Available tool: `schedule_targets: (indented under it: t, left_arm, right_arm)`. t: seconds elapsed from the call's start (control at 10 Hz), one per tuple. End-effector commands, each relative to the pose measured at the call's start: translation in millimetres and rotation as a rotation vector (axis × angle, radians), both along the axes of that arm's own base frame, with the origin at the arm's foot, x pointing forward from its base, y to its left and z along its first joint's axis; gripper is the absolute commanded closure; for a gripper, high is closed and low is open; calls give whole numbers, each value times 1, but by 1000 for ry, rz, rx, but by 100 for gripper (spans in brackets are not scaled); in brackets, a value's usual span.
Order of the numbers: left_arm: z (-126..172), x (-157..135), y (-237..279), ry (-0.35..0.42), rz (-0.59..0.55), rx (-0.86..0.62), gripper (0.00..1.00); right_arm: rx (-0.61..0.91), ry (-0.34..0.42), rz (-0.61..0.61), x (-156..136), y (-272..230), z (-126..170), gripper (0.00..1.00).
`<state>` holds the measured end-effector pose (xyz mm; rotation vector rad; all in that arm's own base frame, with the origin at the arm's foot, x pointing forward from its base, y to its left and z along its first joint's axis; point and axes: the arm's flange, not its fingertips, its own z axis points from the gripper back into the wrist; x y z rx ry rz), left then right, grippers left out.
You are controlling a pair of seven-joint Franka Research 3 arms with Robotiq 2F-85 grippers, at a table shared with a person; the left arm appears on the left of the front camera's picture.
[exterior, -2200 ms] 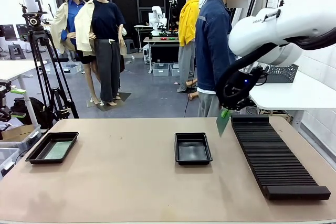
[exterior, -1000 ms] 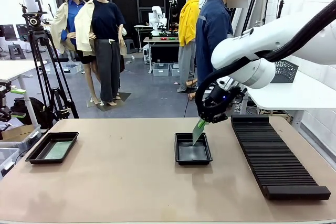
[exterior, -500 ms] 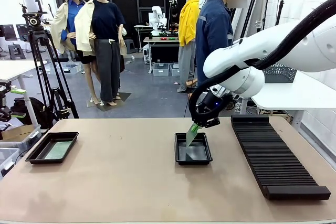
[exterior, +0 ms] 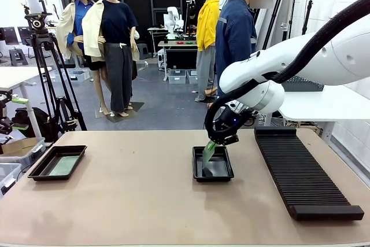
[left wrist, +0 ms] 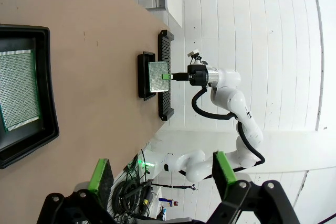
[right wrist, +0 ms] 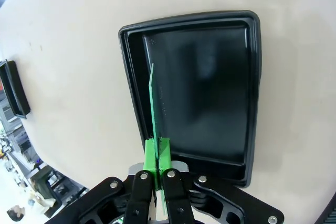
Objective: Inspect and transfer BCBs to ESD trays.
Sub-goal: Pick up the Blank PCB from the PCB Rack and place it in the right ESD tray.
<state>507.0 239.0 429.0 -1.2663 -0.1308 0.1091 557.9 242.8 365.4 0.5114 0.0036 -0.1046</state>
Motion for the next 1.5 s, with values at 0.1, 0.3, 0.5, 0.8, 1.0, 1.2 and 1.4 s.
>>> schedule_targets:
  t: [0.1,0.3,0.5,0.8,1.0,1.2,1.4]
  left_arm:
    - [2,-2,-1,-3,-1,-1,0]
    - [2,-2,-1,-3,-1,-1,0]
    - [2,-2,-1,-3,-1,-1,0]
    - [2,-2,-1,-3,-1,-1,0]
    - [2,-2,-1,-3,-1,-1,0]
    - [2,-2,-1,-3,-1,-1,0]
    - [2,-2,-1,-3,-1,-1,0]
  right_arm:
    - [65,12,27,13,-1,-9,100]
    - [88,11,28,16,-3,-14,100]
    - [103,13,25,17,-6,-18,100]
    - [104,21,21,19,-9,-23,100]
    - [111,6,14,20,-11,-23,100]
    - [68,21,5,15,-9,-23,100]
    - [68,21,5,15,-9,-23,100]
